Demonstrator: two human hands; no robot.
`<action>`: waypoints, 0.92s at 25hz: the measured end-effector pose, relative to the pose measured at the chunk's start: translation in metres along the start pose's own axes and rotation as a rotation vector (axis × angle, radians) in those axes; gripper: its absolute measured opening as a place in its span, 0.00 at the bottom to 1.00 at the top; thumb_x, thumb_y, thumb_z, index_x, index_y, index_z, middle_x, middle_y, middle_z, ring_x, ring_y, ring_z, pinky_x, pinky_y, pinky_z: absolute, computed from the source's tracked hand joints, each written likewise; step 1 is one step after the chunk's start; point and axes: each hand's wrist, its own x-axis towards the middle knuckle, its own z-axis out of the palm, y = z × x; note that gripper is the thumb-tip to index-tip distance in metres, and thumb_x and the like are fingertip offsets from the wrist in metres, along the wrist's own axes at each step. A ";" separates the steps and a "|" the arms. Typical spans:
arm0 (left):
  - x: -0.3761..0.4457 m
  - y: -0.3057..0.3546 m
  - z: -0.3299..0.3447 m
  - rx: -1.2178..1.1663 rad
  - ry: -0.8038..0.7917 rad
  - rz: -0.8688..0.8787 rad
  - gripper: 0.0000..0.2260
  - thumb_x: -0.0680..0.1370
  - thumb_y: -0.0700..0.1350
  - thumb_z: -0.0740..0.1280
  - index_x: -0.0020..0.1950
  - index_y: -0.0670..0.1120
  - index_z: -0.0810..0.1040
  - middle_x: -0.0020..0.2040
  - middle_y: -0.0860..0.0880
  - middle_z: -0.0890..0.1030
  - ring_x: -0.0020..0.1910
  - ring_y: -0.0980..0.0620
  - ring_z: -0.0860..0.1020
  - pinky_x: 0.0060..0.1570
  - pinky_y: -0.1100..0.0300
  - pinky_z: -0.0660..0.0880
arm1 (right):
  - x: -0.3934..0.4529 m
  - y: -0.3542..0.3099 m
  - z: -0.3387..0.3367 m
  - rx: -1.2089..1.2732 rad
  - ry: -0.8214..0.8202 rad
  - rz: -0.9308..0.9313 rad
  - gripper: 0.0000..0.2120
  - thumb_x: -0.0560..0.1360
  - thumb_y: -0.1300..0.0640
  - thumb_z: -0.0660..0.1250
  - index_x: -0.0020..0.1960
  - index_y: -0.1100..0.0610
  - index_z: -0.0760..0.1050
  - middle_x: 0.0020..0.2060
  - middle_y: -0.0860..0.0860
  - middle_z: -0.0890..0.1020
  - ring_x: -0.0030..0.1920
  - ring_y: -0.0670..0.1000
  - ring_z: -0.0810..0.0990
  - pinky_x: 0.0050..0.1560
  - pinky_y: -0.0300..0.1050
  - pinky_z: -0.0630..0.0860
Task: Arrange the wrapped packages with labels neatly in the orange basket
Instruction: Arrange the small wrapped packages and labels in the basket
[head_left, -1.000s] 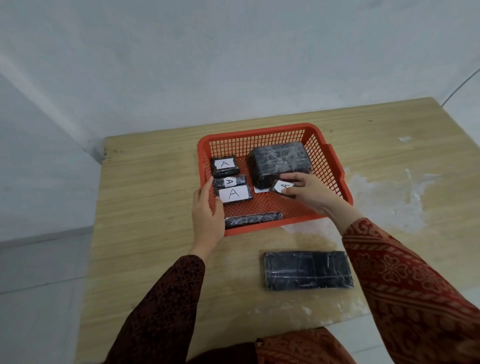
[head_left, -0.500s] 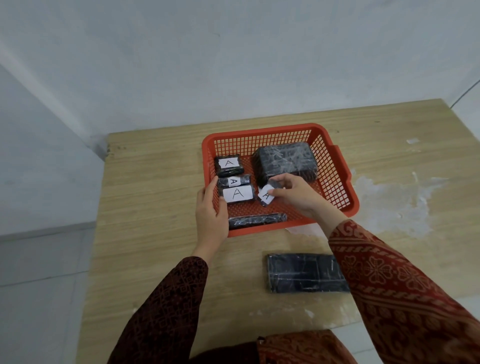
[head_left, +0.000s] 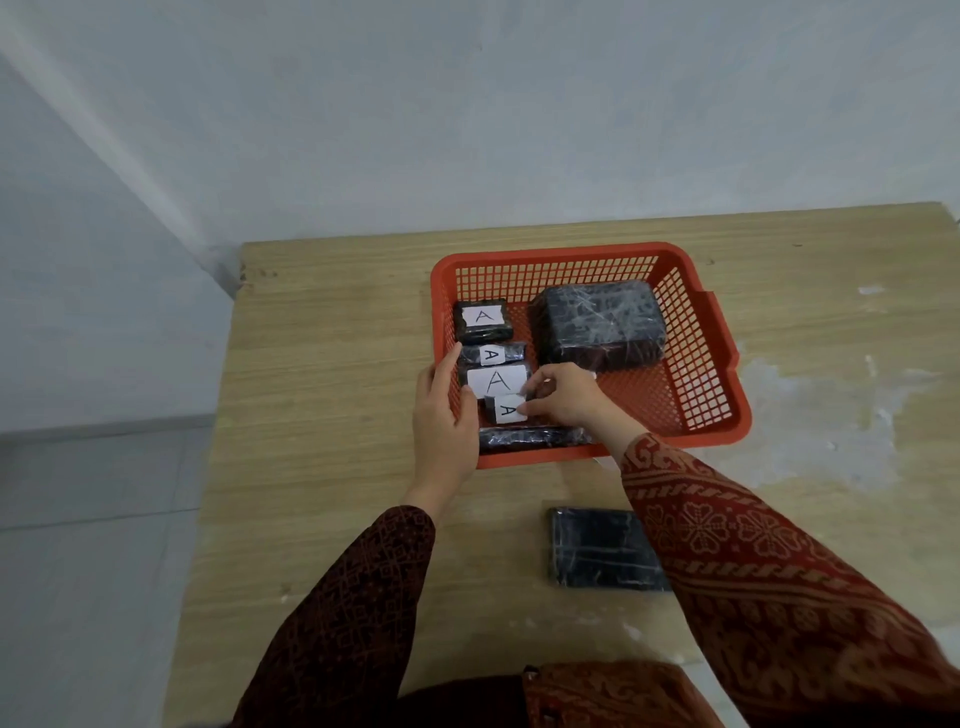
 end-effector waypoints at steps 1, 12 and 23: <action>0.000 -0.001 0.000 -0.004 0.000 -0.006 0.20 0.80 0.39 0.59 0.72 0.48 0.68 0.64 0.48 0.72 0.62 0.60 0.70 0.64 0.70 0.65 | 0.001 -0.002 0.001 -0.032 0.022 0.010 0.13 0.65 0.57 0.79 0.41 0.57 0.75 0.35 0.50 0.80 0.39 0.51 0.79 0.36 0.41 0.76; 0.002 -0.002 0.003 -0.013 0.003 -0.008 0.21 0.79 0.40 0.60 0.72 0.48 0.68 0.62 0.48 0.73 0.62 0.58 0.71 0.63 0.71 0.65 | 0.007 0.002 0.013 -0.105 0.058 -0.074 0.10 0.67 0.58 0.76 0.43 0.57 0.77 0.41 0.55 0.83 0.42 0.52 0.81 0.42 0.42 0.75; 0.002 -0.001 0.003 -0.007 -0.020 -0.017 0.20 0.79 0.39 0.60 0.71 0.48 0.69 0.62 0.48 0.73 0.59 0.61 0.70 0.60 0.76 0.64 | 0.001 0.042 -0.046 -0.411 -0.338 -0.244 0.13 0.67 0.58 0.76 0.48 0.54 0.75 0.39 0.46 0.78 0.41 0.49 0.78 0.40 0.38 0.76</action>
